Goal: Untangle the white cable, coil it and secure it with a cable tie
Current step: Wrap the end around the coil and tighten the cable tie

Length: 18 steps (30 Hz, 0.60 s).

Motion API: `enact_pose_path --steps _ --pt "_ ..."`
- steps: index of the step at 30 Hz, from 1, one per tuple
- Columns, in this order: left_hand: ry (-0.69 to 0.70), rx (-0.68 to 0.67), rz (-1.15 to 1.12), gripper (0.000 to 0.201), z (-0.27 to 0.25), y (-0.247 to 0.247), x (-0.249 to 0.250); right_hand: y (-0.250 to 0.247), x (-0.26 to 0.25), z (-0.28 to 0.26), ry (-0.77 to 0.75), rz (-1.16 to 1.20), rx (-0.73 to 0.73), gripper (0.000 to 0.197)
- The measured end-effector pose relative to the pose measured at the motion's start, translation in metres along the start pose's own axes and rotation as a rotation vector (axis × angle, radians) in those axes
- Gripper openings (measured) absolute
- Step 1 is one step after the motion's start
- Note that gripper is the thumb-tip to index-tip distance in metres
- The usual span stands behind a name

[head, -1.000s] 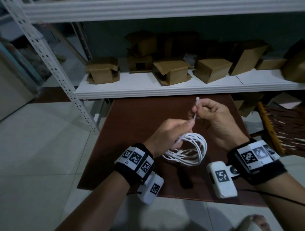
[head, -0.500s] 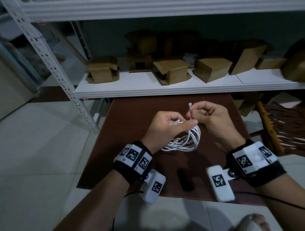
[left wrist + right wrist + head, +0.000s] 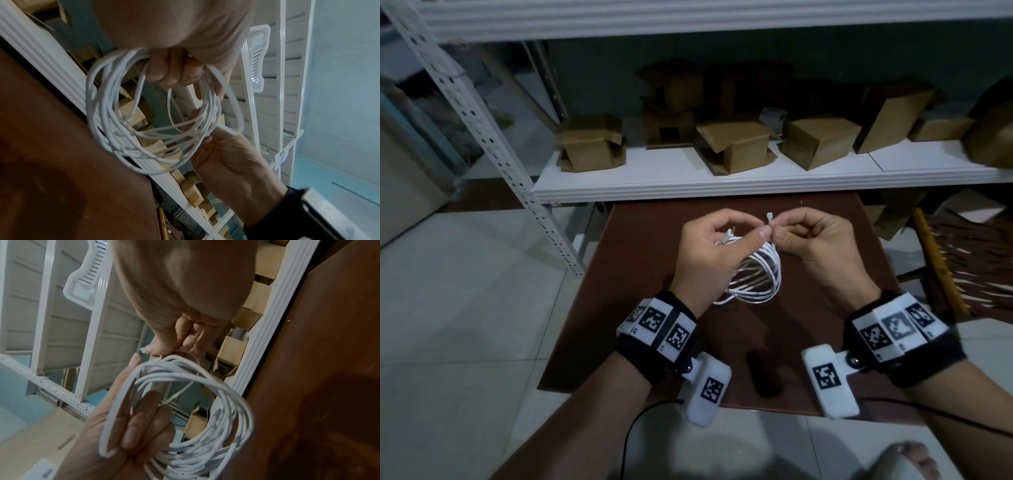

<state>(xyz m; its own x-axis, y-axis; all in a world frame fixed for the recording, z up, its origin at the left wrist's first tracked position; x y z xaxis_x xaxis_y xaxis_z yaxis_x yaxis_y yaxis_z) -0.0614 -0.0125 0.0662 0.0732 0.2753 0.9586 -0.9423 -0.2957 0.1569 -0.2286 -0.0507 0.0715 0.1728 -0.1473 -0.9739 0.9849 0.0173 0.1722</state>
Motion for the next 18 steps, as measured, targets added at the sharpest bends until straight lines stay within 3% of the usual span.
enact_pose_path --steps 10,18 --pt "-0.053 0.077 -0.119 0.016 -0.001 0.001 -0.006 0.005 0.000 -0.005 -0.136 -0.128 0.029 0.012" --pt "0.010 0.184 -0.083 0.011 -0.002 0.003 -0.012 0.007 0.001 -0.007 -0.191 -0.229 0.070 0.011"
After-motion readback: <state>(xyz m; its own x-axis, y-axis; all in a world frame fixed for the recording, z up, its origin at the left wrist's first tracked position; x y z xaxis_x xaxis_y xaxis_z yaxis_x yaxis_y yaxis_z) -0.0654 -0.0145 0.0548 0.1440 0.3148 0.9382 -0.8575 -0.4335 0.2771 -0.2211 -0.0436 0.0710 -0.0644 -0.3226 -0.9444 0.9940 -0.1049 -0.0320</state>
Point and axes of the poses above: each hand's wrist, its own z-axis towards the middle knuckle, its own y-axis out of the palm, x = y × z, the point moved 2 cm from there along z, towards the middle knuckle, and after that the axes turned 11 degrees about x, right-handed, at the moved point
